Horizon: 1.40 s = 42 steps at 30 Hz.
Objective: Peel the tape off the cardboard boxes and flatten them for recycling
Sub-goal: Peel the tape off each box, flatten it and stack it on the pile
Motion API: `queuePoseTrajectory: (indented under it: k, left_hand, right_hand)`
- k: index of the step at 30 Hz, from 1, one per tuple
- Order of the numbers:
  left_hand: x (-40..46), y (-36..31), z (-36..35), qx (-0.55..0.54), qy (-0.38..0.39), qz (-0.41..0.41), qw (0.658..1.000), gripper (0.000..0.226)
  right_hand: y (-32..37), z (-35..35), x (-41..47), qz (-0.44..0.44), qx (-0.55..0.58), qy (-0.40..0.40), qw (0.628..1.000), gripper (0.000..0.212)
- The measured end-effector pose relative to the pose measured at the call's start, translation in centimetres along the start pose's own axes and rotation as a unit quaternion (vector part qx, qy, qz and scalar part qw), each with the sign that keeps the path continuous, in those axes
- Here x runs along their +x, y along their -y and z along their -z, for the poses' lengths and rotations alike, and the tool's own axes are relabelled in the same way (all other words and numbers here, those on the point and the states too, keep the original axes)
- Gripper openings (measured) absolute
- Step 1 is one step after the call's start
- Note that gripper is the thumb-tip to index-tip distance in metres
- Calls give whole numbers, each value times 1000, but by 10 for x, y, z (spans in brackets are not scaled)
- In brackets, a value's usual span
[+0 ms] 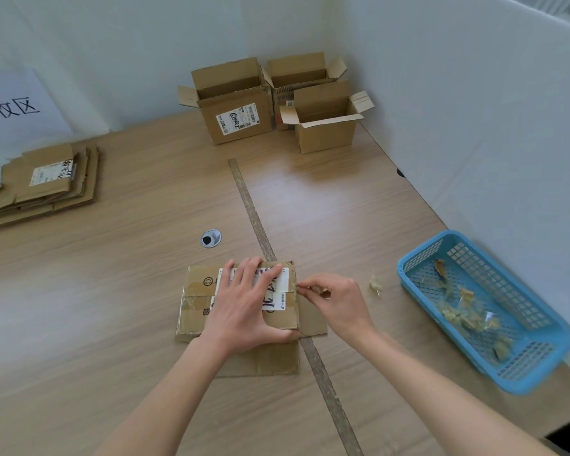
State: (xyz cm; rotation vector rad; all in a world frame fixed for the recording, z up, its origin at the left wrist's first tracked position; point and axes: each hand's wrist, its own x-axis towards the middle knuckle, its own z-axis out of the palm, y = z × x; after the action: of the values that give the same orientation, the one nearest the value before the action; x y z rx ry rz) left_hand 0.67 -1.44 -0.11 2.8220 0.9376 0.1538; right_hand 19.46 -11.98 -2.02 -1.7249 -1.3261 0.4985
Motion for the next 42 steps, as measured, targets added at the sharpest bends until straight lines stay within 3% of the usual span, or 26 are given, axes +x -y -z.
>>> queuePoseTrajectory:
  k: [4, 12, 14, 17, 20, 22, 29, 33, 39, 42]
  left_hand:
    - [0, -1, -1, 1, 1, 1, 1000, 120]
    - [1, 0, -1, -1, -9, -1, 1000, 120]
    - [1, -1, -1, -5, -8, 1, 1000, 120]
    - [1, 0, -2, -15, -18, 1, 1000, 119]
    - [1, 0, -3, -15, -16, 1, 1000, 118]
    - [1, -1, -3, -12, -18, 1, 1000, 119]
    - [2, -2, -1, 1, -9, 2, 1000, 119]
    - [1, -2, 0, 7, -11, 2, 1000, 119]
    - [3, -2, 1, 8, -17, 6, 1000, 118]
    - [2, -3, 1, 6, -11, 3, 1000, 119]
  right_hand:
    - [-2, 2, 14, -1, -10, 50, 999, 2]
    - [5, 20, 33, 89, -126, 192, 969, 10]
    - [3, 19, 30, 74, -112, 179, 975, 8]
    - [-4, 12, 17, -34, 20, 105, 994, 6]
    - [-9, 2, 7, -142, 129, 60, 980, 34]
    - [-10, -5, 3, -132, 122, 50, 982, 43]
    - [-12, -12, 1, -44, 83, -36, 995, 12]
    - [-12, -13, 6, -22, 32, 30, 999, 1]
    - [-9, 3, 20, 32, -110, 145, 983, 8]
    - [3, 11, 27, 14, -163, 201, 966, 8]
